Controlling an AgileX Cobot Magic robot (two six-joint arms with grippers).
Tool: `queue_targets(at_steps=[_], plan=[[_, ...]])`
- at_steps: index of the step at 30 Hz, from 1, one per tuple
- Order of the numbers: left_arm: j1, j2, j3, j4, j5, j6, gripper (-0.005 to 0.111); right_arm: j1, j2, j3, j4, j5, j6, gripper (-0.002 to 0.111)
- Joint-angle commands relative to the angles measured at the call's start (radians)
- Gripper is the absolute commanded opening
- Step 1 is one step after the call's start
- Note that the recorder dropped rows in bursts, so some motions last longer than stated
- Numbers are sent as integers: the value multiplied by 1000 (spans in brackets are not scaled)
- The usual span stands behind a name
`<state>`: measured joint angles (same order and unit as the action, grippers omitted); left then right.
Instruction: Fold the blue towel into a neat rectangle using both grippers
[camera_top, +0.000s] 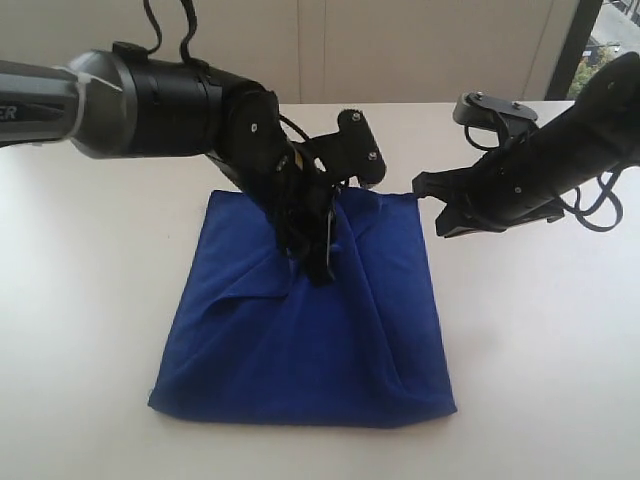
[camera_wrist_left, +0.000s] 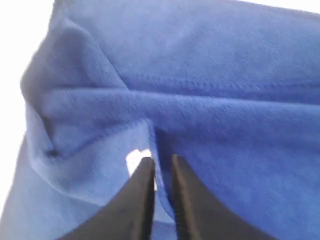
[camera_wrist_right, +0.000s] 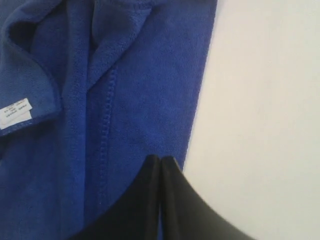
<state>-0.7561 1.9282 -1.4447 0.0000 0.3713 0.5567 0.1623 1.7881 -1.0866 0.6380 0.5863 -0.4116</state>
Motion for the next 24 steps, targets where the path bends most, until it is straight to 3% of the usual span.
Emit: queue_targets(at_steps=[1,7,13,24], plan=[[-14,24,-6,17,-50,56,40,-27,0,-8,-11,-14,-13,0],[-14,68,-6,40,-103,106,50,-55,0,-8,-7,-17,-13,0],[-14,103,-4,43,-118,211,51,-64,0,-8,-5,-21,-13,0],[-14,142,-4,62,-195,211,51,-64,0,-8,-5,-33,-13,0]])
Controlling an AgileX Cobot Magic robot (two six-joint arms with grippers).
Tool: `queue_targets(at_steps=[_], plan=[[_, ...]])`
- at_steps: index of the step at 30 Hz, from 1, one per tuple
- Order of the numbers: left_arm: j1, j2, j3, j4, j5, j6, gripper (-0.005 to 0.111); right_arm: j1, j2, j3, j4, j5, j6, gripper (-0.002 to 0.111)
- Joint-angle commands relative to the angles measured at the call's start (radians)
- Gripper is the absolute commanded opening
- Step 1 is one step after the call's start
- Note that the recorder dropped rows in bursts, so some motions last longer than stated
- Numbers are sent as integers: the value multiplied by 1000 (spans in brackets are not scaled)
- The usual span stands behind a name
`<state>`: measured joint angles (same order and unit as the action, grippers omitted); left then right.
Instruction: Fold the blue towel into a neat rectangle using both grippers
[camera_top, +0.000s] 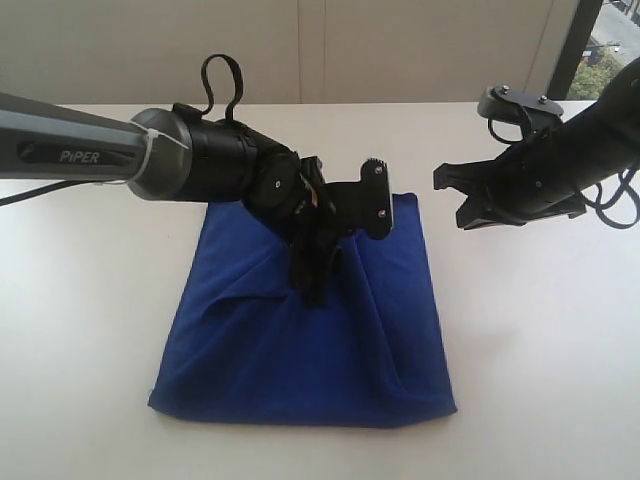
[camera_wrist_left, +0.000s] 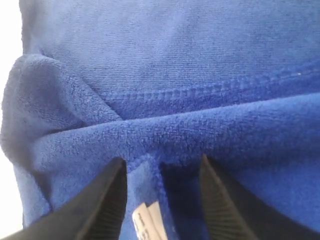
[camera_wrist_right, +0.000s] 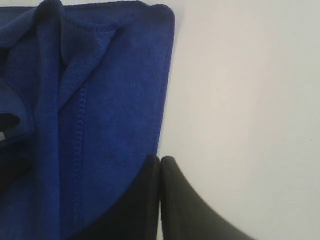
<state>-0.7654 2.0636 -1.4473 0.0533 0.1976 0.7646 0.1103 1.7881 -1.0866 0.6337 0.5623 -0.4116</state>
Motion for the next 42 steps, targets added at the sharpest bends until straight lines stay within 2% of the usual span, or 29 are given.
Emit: queue_targets(at_steps=[1,12,28,30,40,42], plan=[[-4,9,-1,16,-26,3,51,-12,0,-8,-1,-9,-13,0],[4,13,-1,92,-42,1,51,-12,0,-8,-1,-5,-13,0],[23,13,-1,90,-61,-8,46,-12,0,-8,-1,-5,-13,0],[23,19,-1,86,-62,-14,41,-12,0,-8,-1,-5,-13,0],[23,25,3,86,-64,-32,3,-12,0,-8,-1,7,-13,0],[23,9,3,86,-40,-33,0,-12,0,-8,-1,7,-13,0]])
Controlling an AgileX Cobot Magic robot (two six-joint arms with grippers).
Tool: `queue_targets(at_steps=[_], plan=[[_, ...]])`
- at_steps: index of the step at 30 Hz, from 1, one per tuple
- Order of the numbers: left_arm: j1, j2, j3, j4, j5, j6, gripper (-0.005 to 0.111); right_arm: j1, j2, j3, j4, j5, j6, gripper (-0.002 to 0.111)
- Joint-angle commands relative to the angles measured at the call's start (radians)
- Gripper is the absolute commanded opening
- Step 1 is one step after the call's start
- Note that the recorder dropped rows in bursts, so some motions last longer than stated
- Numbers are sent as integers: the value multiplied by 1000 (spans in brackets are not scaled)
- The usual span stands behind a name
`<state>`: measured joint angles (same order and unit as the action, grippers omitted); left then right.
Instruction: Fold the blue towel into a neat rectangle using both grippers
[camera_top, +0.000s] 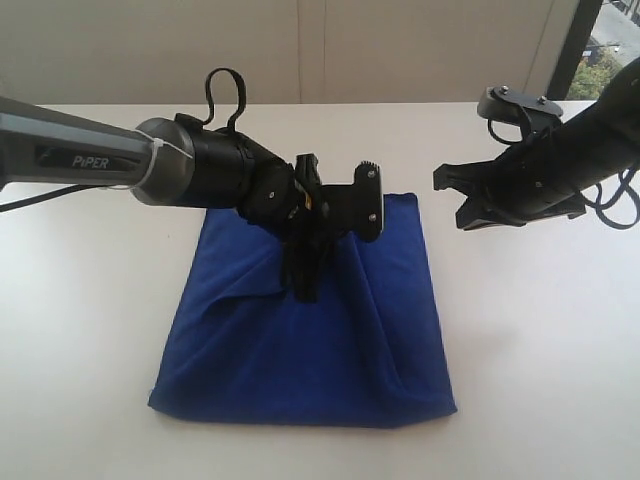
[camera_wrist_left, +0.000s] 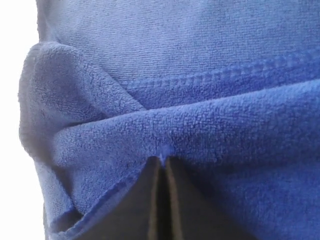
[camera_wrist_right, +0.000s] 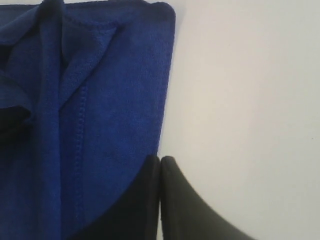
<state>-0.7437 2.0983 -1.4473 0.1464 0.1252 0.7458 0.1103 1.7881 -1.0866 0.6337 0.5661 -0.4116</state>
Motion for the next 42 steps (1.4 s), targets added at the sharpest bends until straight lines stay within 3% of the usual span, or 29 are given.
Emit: queue_targets(at_steps=[1,6,16,20,28,31,35,42], plan=[[2,-41,3,-7,51,-32,0,-12,0,-8,-1,3,-13,0],[21,-152,3,12,169,-151,0,-12,0,-8,4,-4,-13,0],[204,-253,3,111,439,-303,0,-9,0,-8,67,-4,-13,0],[244,-253,3,99,461,-306,0,17,2,-8,117,-27,-62,0],[243,-251,3,35,413,-306,0,94,91,-90,237,-64,-194,1],[243,-238,3,15,419,-306,0,111,168,-179,237,-45,-196,8],[243,-207,4,-51,419,-306,0,111,306,-344,240,37,-196,27],[243,-203,4,-64,375,-412,0,125,508,-572,298,138,-238,36]])
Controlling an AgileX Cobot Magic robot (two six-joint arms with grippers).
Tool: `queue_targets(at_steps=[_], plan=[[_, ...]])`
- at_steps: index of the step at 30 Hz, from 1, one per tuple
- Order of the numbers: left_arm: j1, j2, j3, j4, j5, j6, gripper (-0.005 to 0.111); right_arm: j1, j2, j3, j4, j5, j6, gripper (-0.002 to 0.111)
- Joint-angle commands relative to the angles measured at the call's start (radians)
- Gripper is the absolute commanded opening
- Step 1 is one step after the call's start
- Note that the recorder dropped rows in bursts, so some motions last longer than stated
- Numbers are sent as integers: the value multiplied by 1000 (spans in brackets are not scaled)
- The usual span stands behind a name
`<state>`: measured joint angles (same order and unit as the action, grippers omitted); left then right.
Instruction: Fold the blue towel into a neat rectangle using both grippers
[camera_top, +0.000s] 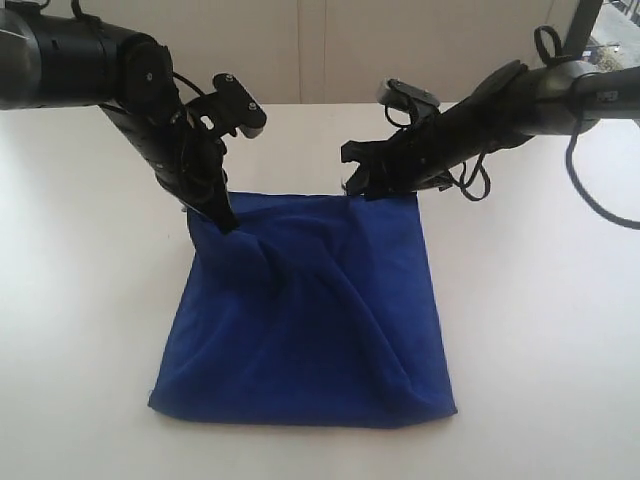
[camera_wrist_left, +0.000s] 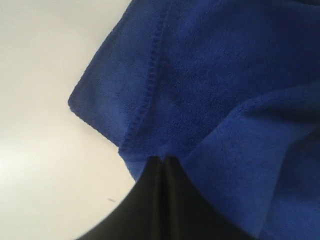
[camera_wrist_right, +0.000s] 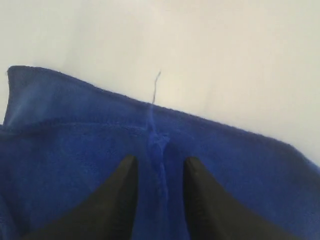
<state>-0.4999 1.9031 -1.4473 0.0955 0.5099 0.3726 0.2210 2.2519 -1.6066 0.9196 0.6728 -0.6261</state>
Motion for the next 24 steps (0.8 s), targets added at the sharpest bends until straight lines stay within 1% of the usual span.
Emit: queue_targets(at_steps=[1,7,9,12,14,16,18,20,22,24], plan=[[-1,-7,4,-13,-13,-38,0,17,49,-56,12,13,-24,36],[-1,-7,4,-13,-29,-43,0,29,71,-56,12,5,-51,36],[-1,-7,4,-13,-31,-49,0,29,72,-56,12,2,-51,32],[-1,-7,4,-13,-32,-57,0,29,72,-56,12,-12,-51,15],[-1,-7,4,-13,-28,-79,0,29,72,-56,3,-36,-51,0],[4,-7,4,2,-28,-144,0,27,66,-56,1,-43,-70,0],[31,-7,4,2,-28,-231,0,27,36,-56,-9,-26,-75,0],[66,-14,2,-2,2,-325,0,27,-14,-52,-41,-2,-65,0],[90,-36,2,-16,62,-378,0,25,-68,-34,-97,4,-22,0],[108,-69,2,-44,127,-384,0,25,-139,1,-221,2,50,0]])
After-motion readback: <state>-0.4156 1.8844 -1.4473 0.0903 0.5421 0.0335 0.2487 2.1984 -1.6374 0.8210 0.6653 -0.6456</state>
